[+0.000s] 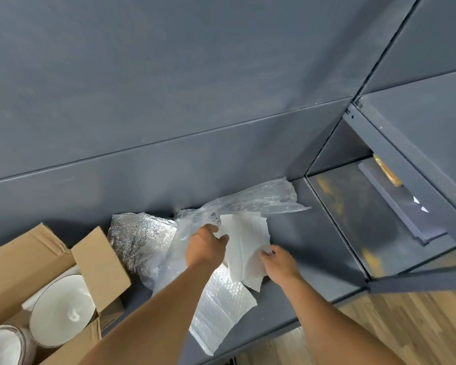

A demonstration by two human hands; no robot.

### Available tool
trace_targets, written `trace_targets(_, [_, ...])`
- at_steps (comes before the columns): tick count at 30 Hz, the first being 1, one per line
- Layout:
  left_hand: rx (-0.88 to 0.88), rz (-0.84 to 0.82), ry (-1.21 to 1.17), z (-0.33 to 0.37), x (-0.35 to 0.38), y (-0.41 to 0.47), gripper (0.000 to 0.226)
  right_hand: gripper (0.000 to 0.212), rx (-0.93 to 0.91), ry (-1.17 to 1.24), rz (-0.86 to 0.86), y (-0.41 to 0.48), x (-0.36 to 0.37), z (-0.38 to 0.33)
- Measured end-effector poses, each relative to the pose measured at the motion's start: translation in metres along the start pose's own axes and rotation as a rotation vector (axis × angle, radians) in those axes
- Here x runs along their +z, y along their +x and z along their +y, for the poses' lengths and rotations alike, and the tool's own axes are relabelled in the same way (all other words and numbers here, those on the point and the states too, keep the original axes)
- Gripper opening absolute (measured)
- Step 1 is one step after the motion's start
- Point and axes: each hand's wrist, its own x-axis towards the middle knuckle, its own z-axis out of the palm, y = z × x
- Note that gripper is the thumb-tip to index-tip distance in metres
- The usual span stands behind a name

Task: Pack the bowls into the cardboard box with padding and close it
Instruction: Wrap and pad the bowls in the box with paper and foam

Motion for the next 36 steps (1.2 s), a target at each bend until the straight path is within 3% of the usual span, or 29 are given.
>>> trace_targets(10, [0.007, -0.065, -0.078, -0.001, 0.011, -0.008, 0.019, 0.05, 0.006, 0.043, -0.101, -0.002, -0.001, 0.001])
trace_targets(13, [0.045, -0.085, -0.144, 0.003, 0.012, -0.012, 0.011, 0.043, 0.005, 0.061, -0.084, -0.003, -0.002, 0.003])
trace_targets(15, [-0.001, -0.141, -0.305, 0.007, 0.007, -0.016, 0.001, 0.029, -0.005, 0.104, -0.062, -0.006, -0.005, 0.003])
trace_targets(18, [-0.069, -0.224, -0.649, 0.008, -0.004, -0.021, 0.02, 0.017, -0.032, 0.184, -0.041, -0.011, -0.011, -0.001])
trace_targets(20, [-0.098, -0.259, -0.847, 0.005, -0.013, -0.024, 0.028, 0.018, -0.034, 0.274, -0.051, -0.015, -0.015, -0.004])
trace_targets(23, [-0.078, -0.287, -1.007, -0.001, -0.028, -0.029, 0.02, 0.024, 0.048, 0.55, -0.179, -0.026, -0.016, -0.012])
trace_targets(30, [-0.083, -0.2, -1.099, -0.029, -0.07, -0.049, 0.012, 0.021, -0.014, 0.62, -0.308, -0.052, -0.009, -0.045])
trace_targets(34, [-0.065, -0.073, -0.995, -0.059, -0.101, -0.063, 0.029, 0.008, -0.093, 0.599, -0.3, -0.067, -0.001, -0.072])
trace_targets(36, [-0.076, -0.008, -0.968, -0.078, -0.113, -0.067, 0.031, 0.016, -0.145, 0.573, -0.326, -0.075, 0.005, -0.087])
